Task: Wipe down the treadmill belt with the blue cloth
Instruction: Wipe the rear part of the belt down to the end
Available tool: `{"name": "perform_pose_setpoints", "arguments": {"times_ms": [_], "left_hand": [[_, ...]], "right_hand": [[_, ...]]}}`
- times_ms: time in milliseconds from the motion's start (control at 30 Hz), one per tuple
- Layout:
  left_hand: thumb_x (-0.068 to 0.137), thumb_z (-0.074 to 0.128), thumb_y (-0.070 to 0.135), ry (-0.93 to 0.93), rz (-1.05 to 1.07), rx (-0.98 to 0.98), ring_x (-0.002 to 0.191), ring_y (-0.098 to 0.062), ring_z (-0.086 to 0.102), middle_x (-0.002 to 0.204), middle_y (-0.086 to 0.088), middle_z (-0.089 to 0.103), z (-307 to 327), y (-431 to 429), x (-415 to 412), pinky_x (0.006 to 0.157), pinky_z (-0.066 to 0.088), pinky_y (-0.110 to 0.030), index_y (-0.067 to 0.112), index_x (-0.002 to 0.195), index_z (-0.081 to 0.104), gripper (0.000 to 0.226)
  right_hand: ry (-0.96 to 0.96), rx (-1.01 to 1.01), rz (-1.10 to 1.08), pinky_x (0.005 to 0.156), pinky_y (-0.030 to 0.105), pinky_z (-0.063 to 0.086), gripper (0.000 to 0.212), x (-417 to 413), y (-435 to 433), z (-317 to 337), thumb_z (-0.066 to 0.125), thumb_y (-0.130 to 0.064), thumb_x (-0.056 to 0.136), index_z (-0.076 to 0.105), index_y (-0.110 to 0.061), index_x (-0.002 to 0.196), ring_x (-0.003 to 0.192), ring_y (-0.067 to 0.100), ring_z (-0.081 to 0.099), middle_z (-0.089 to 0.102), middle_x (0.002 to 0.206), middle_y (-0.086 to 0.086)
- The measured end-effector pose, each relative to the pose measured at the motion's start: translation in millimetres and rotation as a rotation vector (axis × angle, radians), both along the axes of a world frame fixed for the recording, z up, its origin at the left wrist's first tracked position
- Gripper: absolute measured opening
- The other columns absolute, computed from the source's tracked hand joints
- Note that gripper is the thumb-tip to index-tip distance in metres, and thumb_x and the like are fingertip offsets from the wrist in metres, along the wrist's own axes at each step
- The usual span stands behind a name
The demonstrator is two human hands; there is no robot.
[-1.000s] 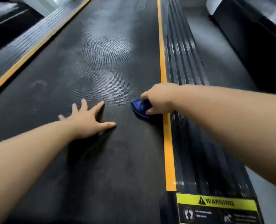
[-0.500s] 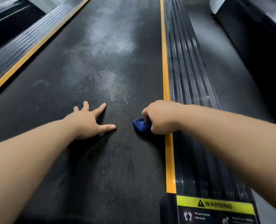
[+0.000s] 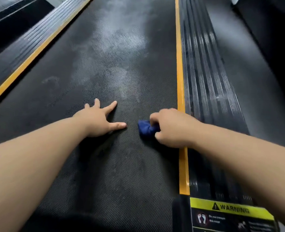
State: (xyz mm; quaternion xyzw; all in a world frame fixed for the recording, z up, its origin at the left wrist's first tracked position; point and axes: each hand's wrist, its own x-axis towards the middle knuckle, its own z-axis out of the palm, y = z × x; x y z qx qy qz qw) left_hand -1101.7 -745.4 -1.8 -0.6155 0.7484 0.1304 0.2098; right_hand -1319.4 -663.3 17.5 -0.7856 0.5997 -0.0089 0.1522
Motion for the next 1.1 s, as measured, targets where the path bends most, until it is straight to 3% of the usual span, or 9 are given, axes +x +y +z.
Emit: {"name": "perform_pose_setpoints", "arguments": {"times_ms": [167,267,400,533,667,767,933,1000,1100], "left_hand": [[0.049,0.025,0.094,0.006,-0.014,0.002,0.146,-0.029,0.006,0.160,0.002,-0.009,5,3,8,0.113,0.023,-0.051,0.055,0.142,-0.008,0.107],[0.048,0.021,0.096,-0.019,-0.030,-0.022,0.147,-0.018,0.008,0.159,0.012,-0.008,6,2,19,0.114,0.024,-0.051,0.046,0.147,-0.006,0.113],[0.045,0.017,0.098,-0.014,-0.035,-0.038,0.147,-0.016,0.008,0.158,0.015,-0.008,5,0,23,0.113,0.026,-0.052,0.042,0.148,-0.006,0.119],[0.043,0.018,0.099,0.014,-0.050,-0.027,0.147,-0.017,0.007,0.158,0.013,-0.009,3,-1,24,0.114,0.024,-0.051,0.042,0.148,-0.006,0.121],[0.052,0.022,0.095,0.020,-0.058,-0.031,0.146,-0.014,0.009,0.158,0.016,-0.006,3,-5,28,0.116,0.021,-0.047,0.044,0.148,-0.003,0.112],[0.073,0.027,0.085,0.021,-0.130,-0.099,0.145,-0.012,0.016,0.157,0.018,-0.001,-3,-10,36,0.116,0.021,-0.041,0.043,0.149,0.001,0.090],[0.086,0.030,0.071,0.026,-0.207,-0.143,0.142,-0.012,0.027,0.156,0.023,0.006,-2,-15,53,0.114,0.027,-0.039,0.041,0.149,0.010,0.073],[0.086,0.034,0.070,0.053,-0.203,-0.162,0.141,-0.011,0.029,0.155,0.024,0.010,3,-14,56,0.113,0.029,-0.038,0.043,0.148,0.016,0.071],[0.085,0.041,0.069,0.112,-0.156,-0.279,0.139,-0.011,0.032,0.153,0.023,0.022,10,-9,59,0.111,0.033,-0.038,0.043,0.143,0.031,0.065]], "right_hand": [[0.149,-0.166,-0.252,0.087,0.039,0.044,0.032,-15,-57,-8,0.052,-0.018,0.088,0.054,-0.019,0.119,0.114,0.034,0.048,0.049,0.121,0.011],[0.110,-0.127,-0.360,0.084,0.036,0.043,0.033,-19,-75,-14,0.051,-0.016,0.087,0.056,-0.018,0.120,0.114,0.034,0.049,0.048,0.122,0.011],[-0.022,-0.140,-0.185,0.070,0.027,0.039,0.022,0,-26,-14,0.051,-0.018,0.082,0.065,-0.017,0.099,0.098,0.033,0.057,0.057,0.102,0.010],[-0.109,-0.097,-0.015,0.081,0.034,0.048,0.021,12,7,-18,0.054,-0.024,0.083,0.066,-0.025,0.100,0.095,0.029,0.056,0.052,0.100,0.004],[-0.019,-0.241,-0.289,0.086,0.033,0.045,0.028,2,-55,-32,0.057,-0.022,0.085,0.065,-0.026,0.111,0.106,0.035,0.054,0.052,0.112,0.010],[-0.056,-0.218,-0.494,0.087,0.034,0.046,0.032,7,-86,-34,0.052,-0.022,0.085,0.065,-0.020,0.114,0.111,0.036,0.053,0.053,0.119,0.011],[-0.157,-0.154,-0.181,0.076,0.029,0.046,0.026,43,-23,-23,0.054,-0.019,0.078,0.071,-0.021,0.097,0.095,0.031,0.058,0.061,0.100,0.008],[-0.165,-0.118,-0.021,0.080,0.032,0.047,0.026,53,3,-23,0.053,-0.020,0.079,0.068,-0.023,0.100,0.095,0.028,0.056,0.056,0.100,0.004],[-0.111,-0.158,-0.095,0.086,0.033,0.046,0.028,47,-31,-27,0.053,-0.021,0.083,0.067,-0.024,0.107,0.102,0.030,0.054,0.054,0.108,0.006]]}}
